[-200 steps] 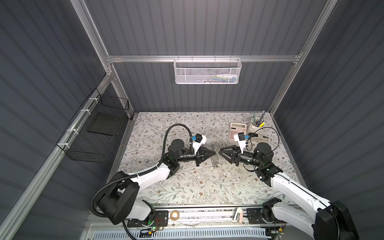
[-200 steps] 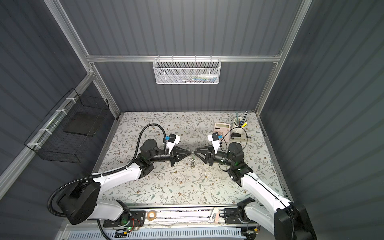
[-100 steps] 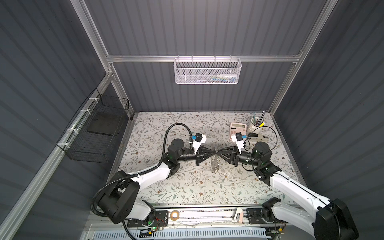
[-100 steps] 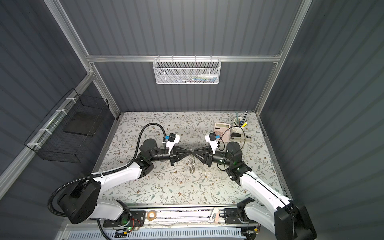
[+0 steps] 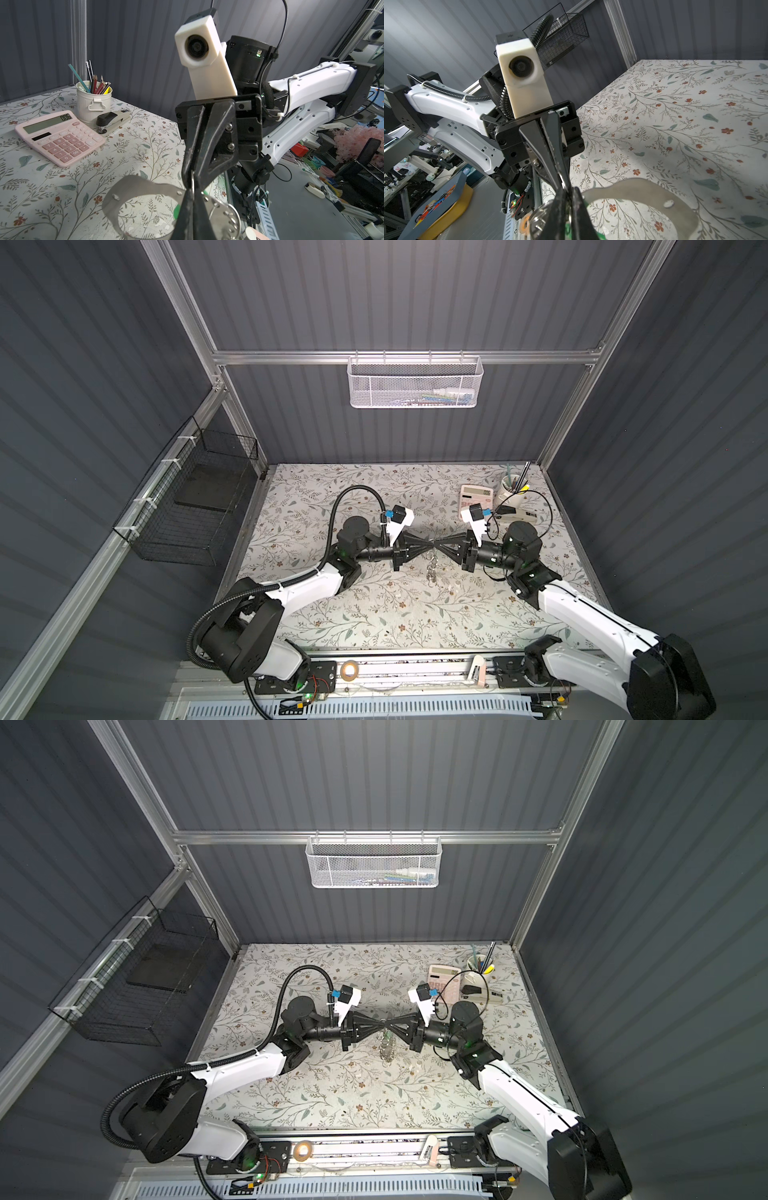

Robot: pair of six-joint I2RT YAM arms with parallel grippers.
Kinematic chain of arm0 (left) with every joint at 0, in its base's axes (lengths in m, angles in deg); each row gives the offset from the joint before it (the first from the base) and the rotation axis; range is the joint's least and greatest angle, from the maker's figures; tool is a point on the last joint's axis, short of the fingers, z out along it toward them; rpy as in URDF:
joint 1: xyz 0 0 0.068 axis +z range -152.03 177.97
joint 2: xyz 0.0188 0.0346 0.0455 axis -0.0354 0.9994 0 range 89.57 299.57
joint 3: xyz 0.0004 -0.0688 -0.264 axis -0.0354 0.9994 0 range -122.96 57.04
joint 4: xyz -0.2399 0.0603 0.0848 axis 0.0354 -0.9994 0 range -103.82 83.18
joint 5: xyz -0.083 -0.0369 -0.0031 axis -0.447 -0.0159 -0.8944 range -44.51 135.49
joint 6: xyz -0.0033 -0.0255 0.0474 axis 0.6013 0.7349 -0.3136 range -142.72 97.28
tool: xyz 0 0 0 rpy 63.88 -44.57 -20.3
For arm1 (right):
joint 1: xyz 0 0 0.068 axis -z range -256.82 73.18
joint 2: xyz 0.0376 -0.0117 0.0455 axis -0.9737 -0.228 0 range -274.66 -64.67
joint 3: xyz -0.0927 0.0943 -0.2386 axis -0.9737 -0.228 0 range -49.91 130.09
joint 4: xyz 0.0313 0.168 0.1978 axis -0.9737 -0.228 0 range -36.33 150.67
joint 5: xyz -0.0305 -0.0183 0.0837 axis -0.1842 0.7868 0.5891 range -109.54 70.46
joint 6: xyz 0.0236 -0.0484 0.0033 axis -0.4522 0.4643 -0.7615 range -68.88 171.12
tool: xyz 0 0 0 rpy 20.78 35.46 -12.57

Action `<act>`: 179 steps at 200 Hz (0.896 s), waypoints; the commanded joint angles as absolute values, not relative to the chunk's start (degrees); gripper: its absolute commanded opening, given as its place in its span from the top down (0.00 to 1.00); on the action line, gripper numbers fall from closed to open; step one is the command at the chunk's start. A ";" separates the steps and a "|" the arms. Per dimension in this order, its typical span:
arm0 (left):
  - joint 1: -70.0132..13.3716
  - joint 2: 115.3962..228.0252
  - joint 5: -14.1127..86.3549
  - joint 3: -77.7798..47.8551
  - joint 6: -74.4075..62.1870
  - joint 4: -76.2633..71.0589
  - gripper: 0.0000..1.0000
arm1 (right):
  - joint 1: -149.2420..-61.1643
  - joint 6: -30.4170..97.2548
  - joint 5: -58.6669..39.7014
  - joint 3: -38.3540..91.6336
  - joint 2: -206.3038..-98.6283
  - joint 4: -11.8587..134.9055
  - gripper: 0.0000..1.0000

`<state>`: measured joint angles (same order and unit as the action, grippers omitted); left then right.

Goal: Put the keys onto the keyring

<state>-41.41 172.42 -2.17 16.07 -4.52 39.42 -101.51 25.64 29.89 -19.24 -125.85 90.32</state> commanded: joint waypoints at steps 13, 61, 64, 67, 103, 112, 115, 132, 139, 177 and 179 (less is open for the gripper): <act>-42.20 172.28 -3.61 14.12 -4.52 41.61 1.00 | -102.39 25.96 30.11 -17.26 -126.19 89.77 0.98; -42.20 172.25 -3.37 13.84 -4.61 40.95 1.00 | -102.57 26.29 29.70 -16.87 -126.28 88.76 1.00; -42.20 172.19 -3.30 13.88 -4.68 40.84 1.00 | -102.62 26.33 29.69 -16.87 -126.28 88.65 1.00; -42.20 172.19 -3.20 13.93 -4.67 40.68 1.00 | -102.65 26.31 29.68 -16.86 -126.28 88.56 1.00; -42.20 171.36 -1.82 13.35 -6.73 35.66 0.96 | -102.75 27.02 29.04 -16.68 -125.67 87.53 1.00; -42.20 170.94 -1.39 13.05 -7.73 33.66 0.94 | -102.88 27.39 28.68 -16.69 -125.34 87.10 1.00; -42.20 170.77 -1.22 13.02 -8.00 32.97 0.93 | -102.92 27.45 28.49 -16.62 -125.20 86.93 1.00; -42.20 170.06 -0.24 12.66 -9.79 29.36 0.86 | -102.98 28.01 27.93 -16.47 -124.82 86.08 1.00; -42.20 169.84 0.15 12.39 -10.50 27.83 0.84 | -103.09 28.06 27.76 -16.47 -124.70 85.90 1.00; -42.11 169.20 1.69 12.04 -12.07 23.86 0.77 | -103.76 29.09 27.05 -15.97 -124.13 84.29 1.00; -42.07 169.20 1.80 11.95 -12.08 23.72 0.77 | -103.77 29.18 26.98 -15.98 -124.16 84.20 1.00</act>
